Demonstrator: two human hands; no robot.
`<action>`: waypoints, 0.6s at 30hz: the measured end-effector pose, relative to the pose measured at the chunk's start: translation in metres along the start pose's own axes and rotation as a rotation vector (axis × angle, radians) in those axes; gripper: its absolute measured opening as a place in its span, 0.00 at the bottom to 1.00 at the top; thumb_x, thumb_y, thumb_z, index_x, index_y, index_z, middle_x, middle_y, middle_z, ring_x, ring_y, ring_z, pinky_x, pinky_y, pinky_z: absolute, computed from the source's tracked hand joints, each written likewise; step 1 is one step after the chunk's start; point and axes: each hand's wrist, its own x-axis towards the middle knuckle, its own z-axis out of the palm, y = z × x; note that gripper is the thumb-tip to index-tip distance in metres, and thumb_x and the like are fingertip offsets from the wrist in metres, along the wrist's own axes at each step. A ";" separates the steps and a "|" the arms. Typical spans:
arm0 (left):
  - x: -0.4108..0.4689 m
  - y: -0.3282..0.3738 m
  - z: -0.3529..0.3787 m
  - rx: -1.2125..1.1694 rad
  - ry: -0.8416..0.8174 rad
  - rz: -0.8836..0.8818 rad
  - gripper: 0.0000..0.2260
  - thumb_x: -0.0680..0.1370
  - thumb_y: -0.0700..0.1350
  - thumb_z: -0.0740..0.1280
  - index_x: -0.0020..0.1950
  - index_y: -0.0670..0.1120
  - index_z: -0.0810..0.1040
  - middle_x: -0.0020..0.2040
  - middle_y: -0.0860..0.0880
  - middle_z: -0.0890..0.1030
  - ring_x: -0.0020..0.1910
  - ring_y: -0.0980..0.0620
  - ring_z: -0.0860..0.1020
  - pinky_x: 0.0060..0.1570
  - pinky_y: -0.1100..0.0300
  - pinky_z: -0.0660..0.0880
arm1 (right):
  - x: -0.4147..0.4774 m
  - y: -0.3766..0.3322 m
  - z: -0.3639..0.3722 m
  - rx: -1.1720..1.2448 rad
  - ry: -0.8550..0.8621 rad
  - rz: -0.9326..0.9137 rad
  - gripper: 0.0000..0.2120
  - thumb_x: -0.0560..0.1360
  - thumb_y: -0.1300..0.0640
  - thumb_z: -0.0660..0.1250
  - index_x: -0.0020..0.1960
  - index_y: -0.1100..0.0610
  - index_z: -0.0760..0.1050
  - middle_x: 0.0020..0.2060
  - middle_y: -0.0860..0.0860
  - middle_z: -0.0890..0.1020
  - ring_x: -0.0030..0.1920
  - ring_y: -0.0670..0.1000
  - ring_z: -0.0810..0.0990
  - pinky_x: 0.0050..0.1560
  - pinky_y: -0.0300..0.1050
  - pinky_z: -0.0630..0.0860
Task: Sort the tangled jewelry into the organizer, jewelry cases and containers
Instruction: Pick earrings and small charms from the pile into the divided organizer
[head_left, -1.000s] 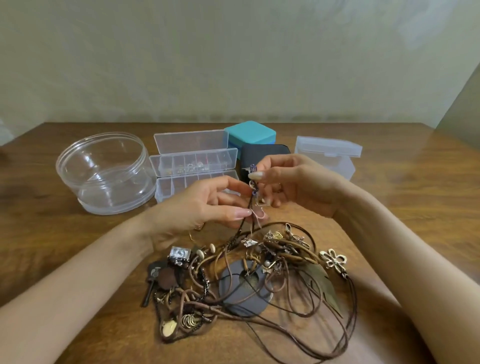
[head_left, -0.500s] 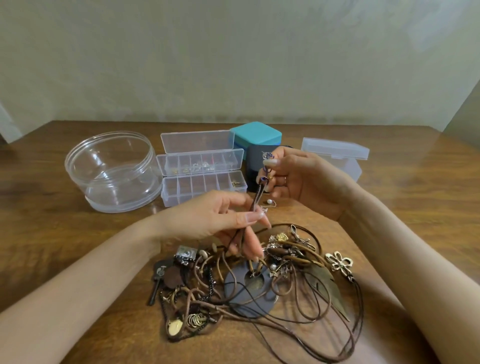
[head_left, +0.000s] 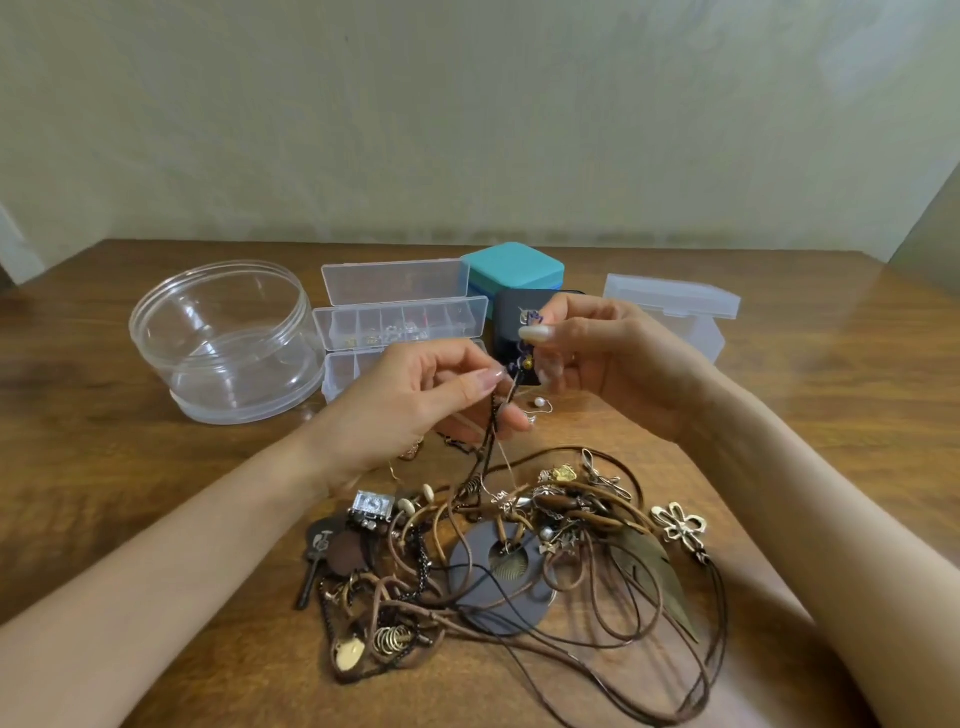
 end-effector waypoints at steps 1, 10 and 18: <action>0.000 0.000 0.000 -0.008 0.015 0.006 0.06 0.77 0.42 0.61 0.48 0.42 0.76 0.43 0.46 0.85 0.45 0.49 0.83 0.47 0.59 0.80 | 0.000 0.000 0.000 0.003 0.006 -0.001 0.03 0.66 0.59 0.68 0.37 0.58 0.75 0.29 0.51 0.75 0.30 0.45 0.75 0.31 0.35 0.73; -0.001 0.003 0.003 -0.098 0.006 -0.025 0.03 0.77 0.42 0.61 0.47 0.43 0.73 0.45 0.44 0.85 0.46 0.51 0.83 0.45 0.59 0.79 | 0.001 0.000 -0.002 -0.003 -0.052 0.002 0.06 0.71 0.58 0.69 0.40 0.59 0.73 0.23 0.49 0.74 0.22 0.45 0.71 0.24 0.34 0.69; 0.001 -0.001 0.003 -0.201 0.044 -0.039 0.09 0.71 0.45 0.66 0.49 0.42 0.76 0.39 0.46 0.84 0.40 0.52 0.82 0.34 0.65 0.77 | 0.000 0.001 0.002 0.017 -0.106 0.035 0.05 0.71 0.59 0.65 0.43 0.60 0.71 0.26 0.46 0.73 0.26 0.43 0.72 0.34 0.39 0.73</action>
